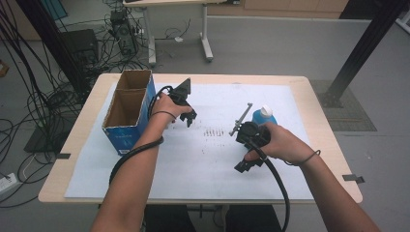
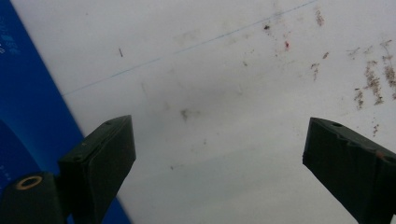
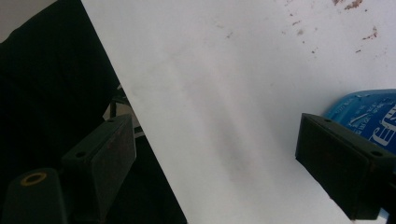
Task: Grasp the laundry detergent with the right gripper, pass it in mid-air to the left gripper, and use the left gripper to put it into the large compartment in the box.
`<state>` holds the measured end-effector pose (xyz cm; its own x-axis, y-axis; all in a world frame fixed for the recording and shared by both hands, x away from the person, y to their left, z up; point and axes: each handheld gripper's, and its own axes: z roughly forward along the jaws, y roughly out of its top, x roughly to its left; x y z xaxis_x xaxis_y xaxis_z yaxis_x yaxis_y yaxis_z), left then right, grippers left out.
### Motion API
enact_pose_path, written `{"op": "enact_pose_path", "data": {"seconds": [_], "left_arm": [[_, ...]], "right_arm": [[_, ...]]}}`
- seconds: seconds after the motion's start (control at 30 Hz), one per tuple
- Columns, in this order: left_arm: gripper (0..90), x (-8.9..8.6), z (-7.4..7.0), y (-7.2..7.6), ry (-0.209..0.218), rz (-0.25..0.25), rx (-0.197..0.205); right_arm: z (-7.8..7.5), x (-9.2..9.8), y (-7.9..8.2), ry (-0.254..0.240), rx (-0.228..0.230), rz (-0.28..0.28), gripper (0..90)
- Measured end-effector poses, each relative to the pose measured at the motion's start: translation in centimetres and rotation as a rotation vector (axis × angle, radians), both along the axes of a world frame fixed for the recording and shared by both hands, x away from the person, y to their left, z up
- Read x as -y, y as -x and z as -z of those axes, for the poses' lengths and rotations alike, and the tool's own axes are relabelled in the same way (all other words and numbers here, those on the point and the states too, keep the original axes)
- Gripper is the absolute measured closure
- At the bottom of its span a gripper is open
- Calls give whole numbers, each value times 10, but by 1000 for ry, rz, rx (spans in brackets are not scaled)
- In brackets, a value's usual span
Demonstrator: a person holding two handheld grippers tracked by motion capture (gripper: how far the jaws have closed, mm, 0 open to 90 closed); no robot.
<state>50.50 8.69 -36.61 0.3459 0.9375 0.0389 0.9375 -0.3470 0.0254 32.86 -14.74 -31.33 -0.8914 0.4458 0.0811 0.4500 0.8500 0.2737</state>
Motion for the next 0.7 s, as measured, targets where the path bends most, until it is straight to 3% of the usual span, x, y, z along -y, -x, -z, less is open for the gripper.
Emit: {"op": "enact_pose_path", "data": {"seconds": [0.7], "left_arm": [[97, -4, 1, 3, 6, -16, 6]], "right_arm": [[1, 4, 5, -17, -5, 16, 119]]}}
